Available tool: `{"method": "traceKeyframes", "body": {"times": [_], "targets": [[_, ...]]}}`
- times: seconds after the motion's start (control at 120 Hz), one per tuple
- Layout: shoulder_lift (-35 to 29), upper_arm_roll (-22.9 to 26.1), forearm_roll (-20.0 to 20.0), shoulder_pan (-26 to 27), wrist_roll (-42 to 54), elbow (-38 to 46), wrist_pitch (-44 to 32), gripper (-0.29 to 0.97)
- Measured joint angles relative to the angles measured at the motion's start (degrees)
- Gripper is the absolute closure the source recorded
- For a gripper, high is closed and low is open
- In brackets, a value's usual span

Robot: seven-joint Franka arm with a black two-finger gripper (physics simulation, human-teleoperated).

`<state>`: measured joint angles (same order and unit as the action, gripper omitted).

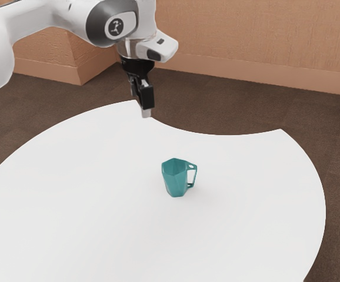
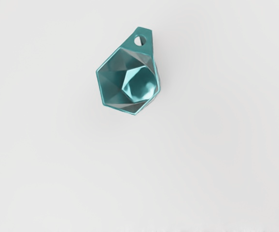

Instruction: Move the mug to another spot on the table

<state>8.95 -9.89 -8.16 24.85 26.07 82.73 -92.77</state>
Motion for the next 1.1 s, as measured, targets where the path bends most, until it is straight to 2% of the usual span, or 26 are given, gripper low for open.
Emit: {"method": "traceKeyframes", "body": {"times": [0.083, 0.183, 0.442, 0.767, 0.9, 1.1], "targets": [[1.9, 0.1, 0.0, 0.0, 0.3, -0.4, 0.2, 0.00], [7.1, 0.3, 0.1, 0.2, 0.5, -2.5, 0.3, 0.00], [22.5, 0.1, 0.5, -0.4, 1.0, -13.7, 0.4, 0.00], [27.1, 1.3, 2.1, -0.4, 0.0, -15.1, 0.5, 0.00], [33.0, 1.5, 5.0, -3.3, 1.6, -22.3, 0.2, 0.00], [37.8, 1.5, 9.2, -4.4, 6.7, -24.9, -3.6, 0.00]]}}
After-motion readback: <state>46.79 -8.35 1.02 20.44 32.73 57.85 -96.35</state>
